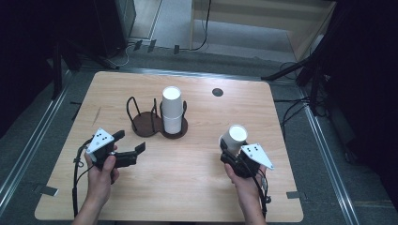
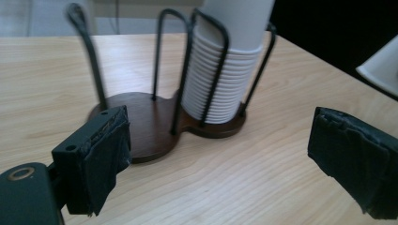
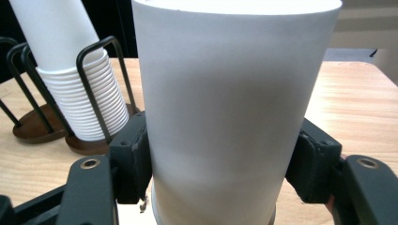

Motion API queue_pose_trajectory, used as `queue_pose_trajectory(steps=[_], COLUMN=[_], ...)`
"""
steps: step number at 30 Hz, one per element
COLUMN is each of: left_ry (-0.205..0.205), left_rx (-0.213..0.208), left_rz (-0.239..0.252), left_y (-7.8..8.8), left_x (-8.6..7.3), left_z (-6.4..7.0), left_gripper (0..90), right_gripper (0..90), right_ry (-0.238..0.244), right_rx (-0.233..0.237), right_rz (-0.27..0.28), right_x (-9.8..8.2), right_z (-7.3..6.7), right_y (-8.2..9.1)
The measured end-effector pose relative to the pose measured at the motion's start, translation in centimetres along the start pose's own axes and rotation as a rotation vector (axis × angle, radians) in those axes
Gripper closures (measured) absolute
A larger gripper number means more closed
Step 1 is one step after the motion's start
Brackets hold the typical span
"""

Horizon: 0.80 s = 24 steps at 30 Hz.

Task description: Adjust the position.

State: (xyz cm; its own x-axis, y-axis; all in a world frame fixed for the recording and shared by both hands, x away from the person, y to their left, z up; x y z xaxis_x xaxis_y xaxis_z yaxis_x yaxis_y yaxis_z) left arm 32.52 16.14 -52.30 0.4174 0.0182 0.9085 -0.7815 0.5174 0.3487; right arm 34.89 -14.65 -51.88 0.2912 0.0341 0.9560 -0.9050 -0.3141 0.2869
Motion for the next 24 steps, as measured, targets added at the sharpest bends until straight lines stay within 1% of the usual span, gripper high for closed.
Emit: queue_pose_trajectory(steps=[1, 2, 4, 5, 6, 8, 9, 11, 12, 14, 15, 16, 20, 21, 24], left_ry=[-0.01, -0.01, -0.009, -0.003, -0.005, -0.018, -0.018, -0.028, -0.028, -0.023, -0.032, -0.032, -0.037, -0.045, -0.043], left_rx=[-0.007, -0.014, -0.027, -0.028, -0.043, -0.053, -0.053, -0.067, -0.081, -0.098, -0.102, -0.102, -0.129, -0.137, -0.154], left_rz=[-0.005, -0.007, -0.013, -0.014, -0.015, -0.017, -0.017, -0.021, -0.029, -0.044, -0.052, -0.052, -0.058, -0.06, -0.072], left_y=[-0.1, -0.2, -0.4, -0.5, -0.6, -0.7, -0.7, -0.9, -1.1, -1.5, -1.6, -1.6, -1.8, -1.9, -2.1], left_x=[0.0, 0.0, 0.1, 0.1, 0.2, 0.3, 0.3, 0.3, 0.2, 0.0, -0.2, -0.2, -0.2, -0.2, -0.4], left_z=[0.2, 0.5, 0.9, 1.1, 1.7, 2.2, 2.2, 2.8, 3.3, 3.9, 4.2, 4.2, 5.3, 5.6, 6.1], left_gripper=[6.7, 6.7, 6.7, 6.7, 6.8, 6.8, 6.8, 6.8, 6.8, 6.7, 6.7, 6.7, 6.8, 6.8, 6.8], right_gripper=[33.6, 33.6, 33.7, 33.7, 33.7, 33.6, 33.6, 33.6, 33.6, 33.6, 33.6, 33.6, 33.6, 33.8, 34.0], right_ry=[0.001, 0.003, 0.021, 0.021, 0.038, 0.047, 0.047, 0.058, 0.061, 0.067, 0.069, 0.069, 0.082, 0.087, 0.097], right_rx=[0.0, 0.003, 0.02, 0.02, 0.033, 0.047, 0.047, 0.062, 0.075, 0.085, 0.089, 0.089, 0.108, 0.106, 0.114], right_rz=[-0.003, -0.005, -0.031, -0.031, -0.041, -0.054, -0.054, -0.057, -0.057, -0.059, -0.061, -0.061, -0.067, -0.07, -0.075], right_x=[-0.2, -0.4, -1.4, -1.4, -2.0, -2.5, -2.5, -2.7, -2.8, -3.0, -3.1, -3.1, -3.5, -3.7, -4.0], right_z=[-0.2, -0.4, -1.5, -1.5, -2.4, -3.3, -3.3, -4.1, -4.8, -5.5, -5.8, -5.8, -7.1, -7.5, -8.2], right_y=[-0.1, -0.2, -0.6, -0.6, -0.9, -1.0, -1.0, -1.1, -1.1, -1.1, -1.0, -1.0, -1.0, -1.0, -1.1])
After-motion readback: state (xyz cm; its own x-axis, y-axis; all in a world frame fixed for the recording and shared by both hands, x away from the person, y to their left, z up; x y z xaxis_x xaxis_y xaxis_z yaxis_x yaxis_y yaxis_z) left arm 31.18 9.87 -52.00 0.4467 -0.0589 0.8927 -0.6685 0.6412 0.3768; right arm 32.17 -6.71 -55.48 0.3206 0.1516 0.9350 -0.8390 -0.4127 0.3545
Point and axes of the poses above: each handheld gripper's, and its own axes: y roughly backward along the jaws, x roughly out of its top, z roughly to its right, the point moved 10 cm from there along -y, roughly forward along the jaws, and after that the axes turned 2 degrees about y, right-handed, at the moved point
